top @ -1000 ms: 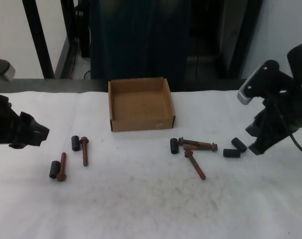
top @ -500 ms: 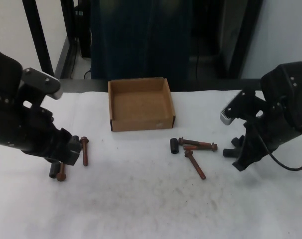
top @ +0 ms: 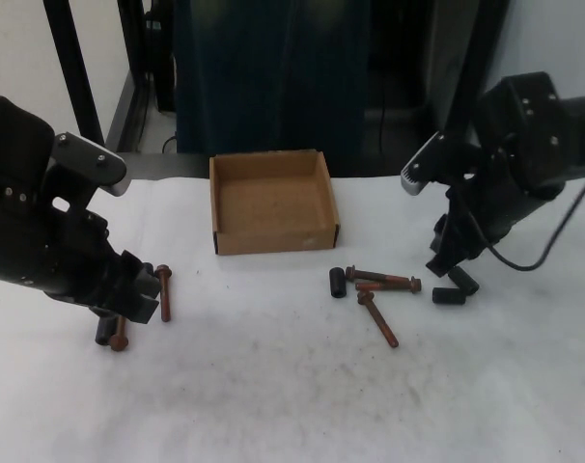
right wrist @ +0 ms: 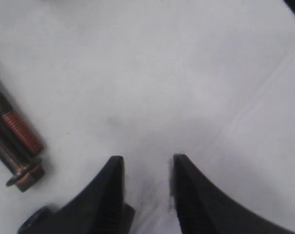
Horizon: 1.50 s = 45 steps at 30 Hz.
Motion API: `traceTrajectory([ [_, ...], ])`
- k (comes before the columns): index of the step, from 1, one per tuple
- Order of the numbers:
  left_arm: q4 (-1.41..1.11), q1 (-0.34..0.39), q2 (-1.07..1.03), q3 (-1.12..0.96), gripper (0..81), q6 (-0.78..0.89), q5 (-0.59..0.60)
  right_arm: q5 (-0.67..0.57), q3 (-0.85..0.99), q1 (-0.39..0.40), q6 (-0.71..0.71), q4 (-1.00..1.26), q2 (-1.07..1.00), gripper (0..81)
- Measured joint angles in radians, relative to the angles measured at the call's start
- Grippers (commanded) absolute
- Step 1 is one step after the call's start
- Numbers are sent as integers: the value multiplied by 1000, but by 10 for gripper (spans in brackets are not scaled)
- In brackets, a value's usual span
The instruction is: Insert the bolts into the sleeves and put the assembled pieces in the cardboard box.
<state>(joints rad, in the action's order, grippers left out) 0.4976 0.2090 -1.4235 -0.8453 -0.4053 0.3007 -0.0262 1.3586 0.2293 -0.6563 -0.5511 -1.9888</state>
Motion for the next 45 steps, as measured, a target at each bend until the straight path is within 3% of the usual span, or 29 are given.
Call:
traceTrajectory([
  [11, 0, 0, 0, 0, 468, 0, -8, 18, 195, 0, 79, -281, -45, 332],
  [40, -40, 0, 0, 0, 468, 0, -8, 17, 206, 0, 122, -383, -121, 330],
  [42, -47, 0, 0, 0, 468, 0, -10, 20, 199, 0, 122, -383, -121, 305],
  [44, -49, 0, 0, 0, 468, 0, -10, 26, 188, 0, 120, -376, -121, 221],
  [45, -49, 0, 0, 0, 468, 0, -10, 26, 184, 0, 115, -371, -121, 140],
])
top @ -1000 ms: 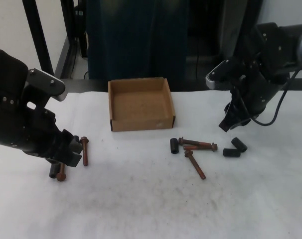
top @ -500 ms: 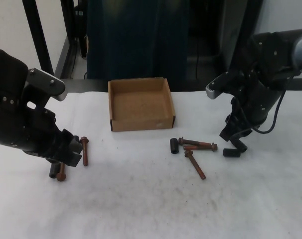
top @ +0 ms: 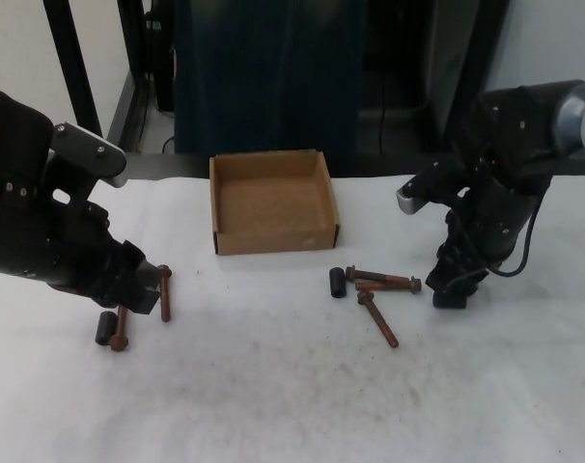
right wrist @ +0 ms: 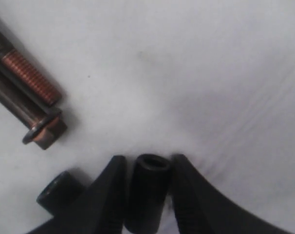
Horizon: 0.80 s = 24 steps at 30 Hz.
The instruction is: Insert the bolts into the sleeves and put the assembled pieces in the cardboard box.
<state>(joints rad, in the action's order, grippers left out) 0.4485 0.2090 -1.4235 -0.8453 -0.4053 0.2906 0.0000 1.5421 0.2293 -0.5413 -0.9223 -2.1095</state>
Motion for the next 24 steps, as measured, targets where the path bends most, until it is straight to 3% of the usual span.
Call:
traceTrajectory([
  [2, 0, 0, 0, 0, 468, 0, -2, 0, -25, 0, -32, 17, 12, 7],
  [10, 0, 0, 0, 0, 468, 0, -2, 46, -59, 2, -79, 43, 26, 3],
  [17, 0, 0, 0, 0, 468, 0, -11, 166, -25, 15, -6, -56, 26, 3],
  [19, 0, 0, 0, 0, 468, 27, -24, 151, -11, 12, 28, -116, 26, 3],
  [24, 0, 0, 0, 0, 468, 165, -28, -31, 12, 9, 118, -177, 53, 3],
])
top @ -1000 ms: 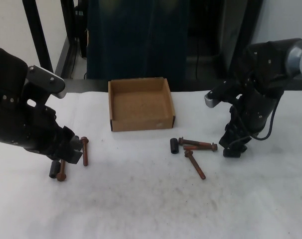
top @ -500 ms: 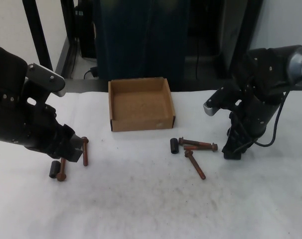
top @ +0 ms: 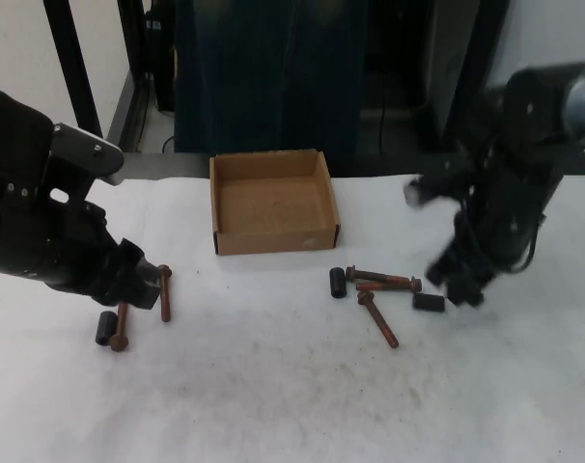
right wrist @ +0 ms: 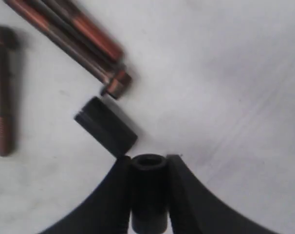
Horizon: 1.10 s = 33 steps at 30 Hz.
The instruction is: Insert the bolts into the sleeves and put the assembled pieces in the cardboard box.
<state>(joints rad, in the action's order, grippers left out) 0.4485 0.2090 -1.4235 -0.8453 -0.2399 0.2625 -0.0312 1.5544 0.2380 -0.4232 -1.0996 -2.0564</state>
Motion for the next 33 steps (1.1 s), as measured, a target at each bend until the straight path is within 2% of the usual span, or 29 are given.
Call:
traceTrajectory([
  [2, 0, 0, -3, 0, 468, 88, 0, -82, 10, 2, 44, 13, 38, 3],
  [5, -3, 0, -25, -9, 468, 169, 0, -125, 22, 3, 93, 52, 100, 3],
  [12, -1, 0, -142, -54, 468, 395, 25, -132, 26, 3, 107, 70, 190, 3],
  [27, 66, 2, -409, -314, 468, 494, 0, -132, 26, 3, 110, 10, 238, 3],
  [33, 85, 15, -428, -347, 468, 498, -6, -132, 26, 3, 110, 12, 238, 3],
])
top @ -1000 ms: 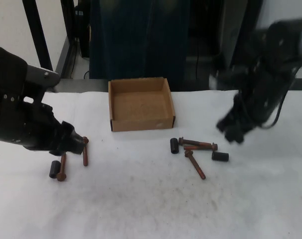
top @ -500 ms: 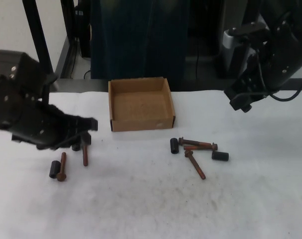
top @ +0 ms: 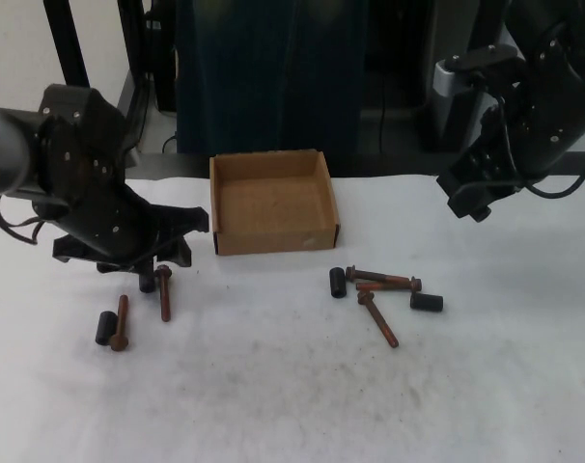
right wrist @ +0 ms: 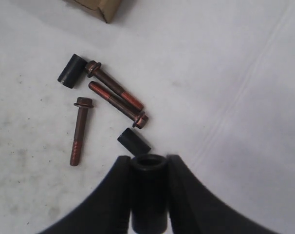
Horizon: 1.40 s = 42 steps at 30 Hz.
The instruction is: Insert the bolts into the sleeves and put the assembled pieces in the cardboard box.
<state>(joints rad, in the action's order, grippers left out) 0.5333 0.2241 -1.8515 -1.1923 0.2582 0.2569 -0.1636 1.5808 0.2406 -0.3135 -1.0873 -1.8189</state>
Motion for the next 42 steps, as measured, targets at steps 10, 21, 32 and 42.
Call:
traceTrajectory([
  [10, 5, 3, -43, -1, 468, 18, 0, 0, 0, 0, 0, 23, 0, 3],
  [21, -40, 5, -64, -1, 468, 13, -34, 6, 0, 0, 0, 23, 0, 3],
  [32, -42, 16, -90, -8, 398, 25, -46, 30, 0, 0, 0, 26, 0, 3],
  [42, -4, 23, -105, -19, 62, 25, -60, 35, 0, 0, -11, 54, 0, 3],
])
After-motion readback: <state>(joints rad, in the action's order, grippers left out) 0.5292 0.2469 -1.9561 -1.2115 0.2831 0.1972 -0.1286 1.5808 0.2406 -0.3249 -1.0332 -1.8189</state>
